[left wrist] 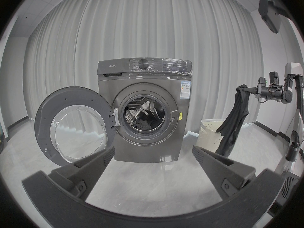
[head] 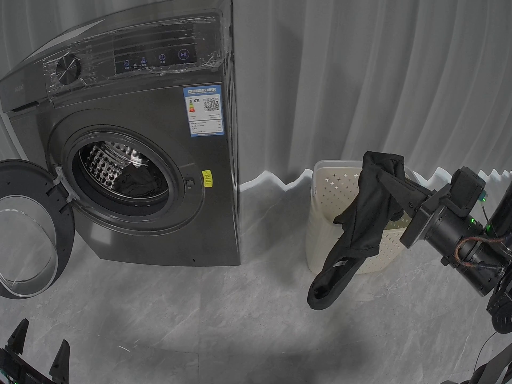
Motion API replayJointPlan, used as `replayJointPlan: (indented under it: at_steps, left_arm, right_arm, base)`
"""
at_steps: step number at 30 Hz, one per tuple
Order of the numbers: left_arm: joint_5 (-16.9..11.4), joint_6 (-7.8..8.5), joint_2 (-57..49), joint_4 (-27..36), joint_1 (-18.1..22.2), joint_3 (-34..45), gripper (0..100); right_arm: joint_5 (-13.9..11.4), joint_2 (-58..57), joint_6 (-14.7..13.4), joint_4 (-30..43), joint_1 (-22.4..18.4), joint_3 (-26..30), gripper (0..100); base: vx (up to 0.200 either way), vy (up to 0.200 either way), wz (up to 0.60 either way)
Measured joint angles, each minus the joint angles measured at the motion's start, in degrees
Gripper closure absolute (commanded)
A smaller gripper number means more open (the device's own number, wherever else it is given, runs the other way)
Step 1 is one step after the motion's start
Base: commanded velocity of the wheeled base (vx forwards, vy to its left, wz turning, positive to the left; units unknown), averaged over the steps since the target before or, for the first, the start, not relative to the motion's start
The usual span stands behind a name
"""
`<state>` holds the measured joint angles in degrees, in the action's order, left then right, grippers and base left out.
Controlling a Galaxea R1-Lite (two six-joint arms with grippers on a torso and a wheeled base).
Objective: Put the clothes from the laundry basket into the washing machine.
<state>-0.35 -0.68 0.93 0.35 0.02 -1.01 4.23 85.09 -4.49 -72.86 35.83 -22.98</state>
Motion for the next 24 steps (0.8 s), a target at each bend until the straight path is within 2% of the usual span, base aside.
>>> replayJointPlan:
  at_steps: [9,15,24]
  left_arm:
    - [0.0,0.02,0.0,0.0,0.1,0.0,0]
    - [0.0,0.0,0.0,0.0,0.0,0.0,0]
    - [0.0,0.06,0.0,0.0,0.0,0.0,0]
  right_arm:
    - [0.2,0.2,-0.5,-1.7,2.6,-0.1,100]
    - [0.1,0.5,-0.5,-1.7,2.9,0.3,100]
    - [0.1,1.0,-0.4,-2.1,2.8,0.4,100]
  base:
    - [0.0,0.2,0.0]
    - [0.0,0.0,0.0]
    - [-0.2,0.0,0.0]
